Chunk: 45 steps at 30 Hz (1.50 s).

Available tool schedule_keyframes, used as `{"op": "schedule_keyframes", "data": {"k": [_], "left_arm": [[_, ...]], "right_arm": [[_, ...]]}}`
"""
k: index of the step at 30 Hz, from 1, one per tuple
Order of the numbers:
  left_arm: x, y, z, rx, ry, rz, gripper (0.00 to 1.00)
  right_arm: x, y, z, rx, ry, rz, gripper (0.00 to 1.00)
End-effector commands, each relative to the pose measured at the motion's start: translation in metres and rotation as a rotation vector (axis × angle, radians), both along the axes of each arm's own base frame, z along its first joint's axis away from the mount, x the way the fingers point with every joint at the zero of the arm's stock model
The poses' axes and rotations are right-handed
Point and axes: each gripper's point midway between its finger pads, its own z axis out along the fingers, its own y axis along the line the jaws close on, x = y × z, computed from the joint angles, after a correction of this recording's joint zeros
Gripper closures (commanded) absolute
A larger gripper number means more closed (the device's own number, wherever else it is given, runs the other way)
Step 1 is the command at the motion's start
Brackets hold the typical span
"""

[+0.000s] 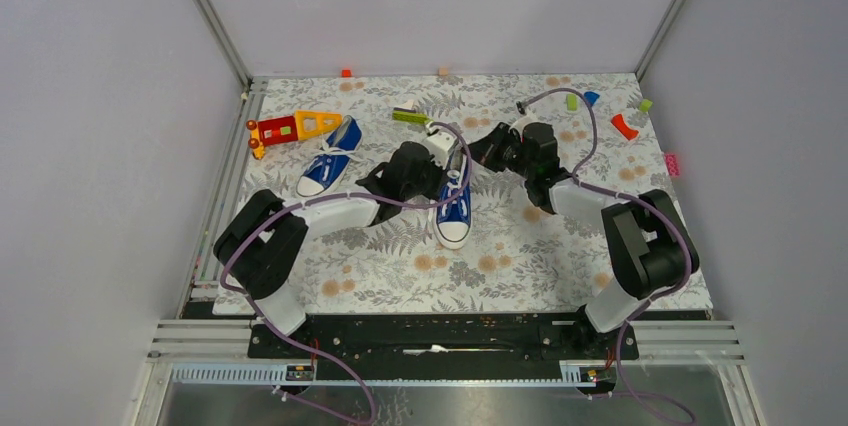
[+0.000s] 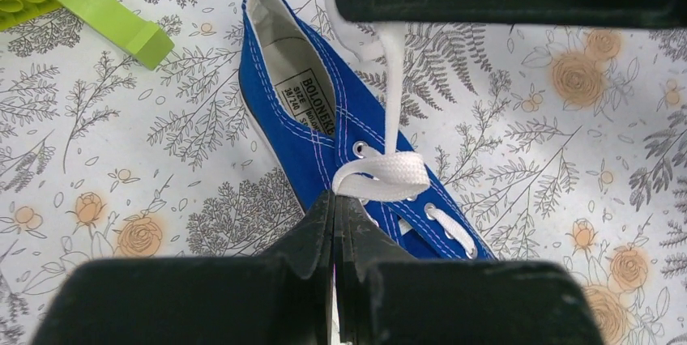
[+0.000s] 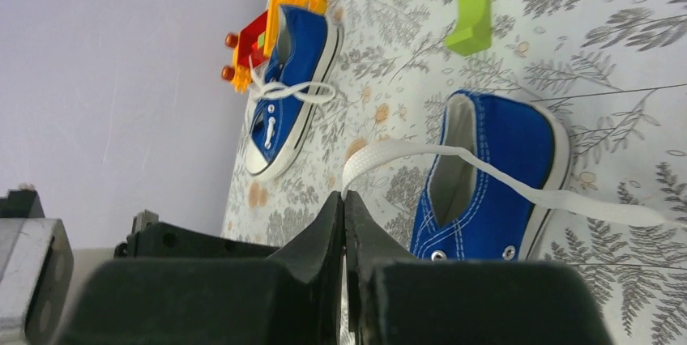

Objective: Tie the shoes

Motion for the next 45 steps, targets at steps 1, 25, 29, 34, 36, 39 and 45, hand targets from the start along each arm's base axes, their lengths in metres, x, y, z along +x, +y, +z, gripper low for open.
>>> {"op": "schedule_keyframes", "data": {"k": [1,25,29,34,36,39,45], "left_arm": [[0.004,-0.010,0.036,0.034,-0.078,-0.070,1.00],[0.005,-0.016,0.019,0.189,-0.019,-0.121,1.00],[0.005,-0.017,0.022,0.178,-0.023,-0.120,1.00],[0.005,-0.017,0.023,0.169,-0.012,-0.112,1.00],[0.004,-0.020,0.026,0.154,0.001,-0.110,1.00],[0.003,-0.020,0.027,0.149,0.024,-0.100,1.00],[0.003,-0.016,0.032,0.149,0.014,-0.084,1.00]], "right_arm": [[-0.006,0.017,0.010,0.016,-0.040,0.130,0.96],[-0.015,0.029,0.002,0.239,0.009,0.255,0.62],[-0.017,0.027,-0.009,0.208,0.032,0.247,0.58],[-0.022,0.026,-0.012,0.203,0.029,0.249,0.52],[-0.024,0.025,-0.013,0.200,0.029,0.249,0.51],[-0.024,0.024,-0.014,0.195,0.038,0.245,0.51],[-0.019,0.015,-0.012,0.111,0.087,0.180,0.51]]}}
